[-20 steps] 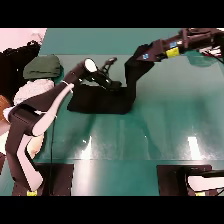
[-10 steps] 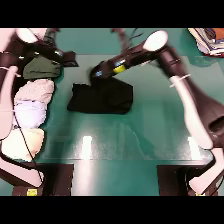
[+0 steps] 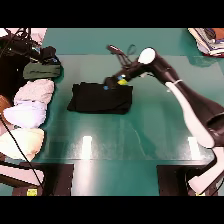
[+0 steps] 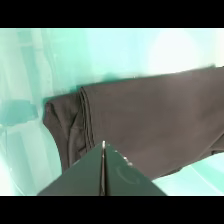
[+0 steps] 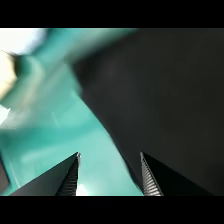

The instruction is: Fold the shirts.

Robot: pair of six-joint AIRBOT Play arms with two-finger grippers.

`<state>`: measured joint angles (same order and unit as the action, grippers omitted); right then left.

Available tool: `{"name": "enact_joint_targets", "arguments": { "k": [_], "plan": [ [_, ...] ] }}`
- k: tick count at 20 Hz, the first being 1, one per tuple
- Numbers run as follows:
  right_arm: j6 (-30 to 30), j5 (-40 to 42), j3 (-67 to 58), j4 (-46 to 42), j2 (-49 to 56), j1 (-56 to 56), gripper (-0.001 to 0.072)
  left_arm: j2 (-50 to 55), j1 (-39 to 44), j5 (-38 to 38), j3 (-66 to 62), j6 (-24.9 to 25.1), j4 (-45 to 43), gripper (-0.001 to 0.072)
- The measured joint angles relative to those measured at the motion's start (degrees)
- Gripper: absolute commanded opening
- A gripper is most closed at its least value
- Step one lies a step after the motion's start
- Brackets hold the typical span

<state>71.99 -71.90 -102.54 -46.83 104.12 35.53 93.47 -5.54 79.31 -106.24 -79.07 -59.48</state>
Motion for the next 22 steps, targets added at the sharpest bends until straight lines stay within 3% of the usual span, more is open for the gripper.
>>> {"name": "enact_joint_targets", "arguments": {
  "k": [2, 3, 4, 5, 10, 14, 15, 16, 17, 19, 22],
  "plan": [
    [0.98, 0.13, 9.01, -1.66, -4.50, -4.46, 0.0429, -0.15, -0.13, 0.33, -0.02, 0.00, 0.11, 0.0023],
    [1.49, 1.03, 13.46, -2.16, -6.60, -6.67, 0.0500, -0.13, -0.17, 0.35, 0.00, 0.00, 0.07, 0.0024],
    [2.23, 2.16, 18.18, -2.58, -8.81, -8.87, 0.0682, -0.15, -0.20, 0.44, 0.00, 0.00, 0.07, 0.0024],
    [2.40, 3.50, 22.25, -2.73, -10.67, -10.71, 0.0718, -0.15, -0.20, 0.44, 0.00, 0.00, 0.11, 0.0024],
    [2.99, 9.84, 35.52, 2.67, -13.62, -15.89, 0.0711, -0.15, -0.22, -0.33, 0.00, 0.00, 0.11, 0.0024],
    [0.63, 12.44, 35.30, 11.78, -8.50, -14.49, 0.0691, -0.15, -0.22, -0.68, 0.00, 0.00, 0.11, 0.0024],
    [0.26, 12.63, 34.03, 13.57, -6.86, -13.70, 0.0652, -0.15, -0.22, -0.68, 0.00, 0.00, 0.13, 0.0024],
    [-0.09, 13.20, 32.35, 15.15, -5.01, -12.79, 0.0523, -0.15, -0.22, -0.70, 0.00, 0.00, 0.13, 0.0023],
    [-0.22, 13.57, 30.67, 15.67, -3.30, -11.98, 0.0382, -0.15, -0.22, -0.68, 0.00, 0.00, 0.15, 0.0024],
    [-0.57, 14.75, 26.99, 16.41, -0.35, -10.47, 0.0021, -0.15, -0.22, -0.55, 0.00, 0.00, 0.20, 0.0023],
    [-0.76, 14.91, 22.84, 15.96, 1.33, -9.18, 0.0015, -0.15, -0.13, 0.00, 0.00, 0.00, 0.59, 0.0023]
  ]
}}
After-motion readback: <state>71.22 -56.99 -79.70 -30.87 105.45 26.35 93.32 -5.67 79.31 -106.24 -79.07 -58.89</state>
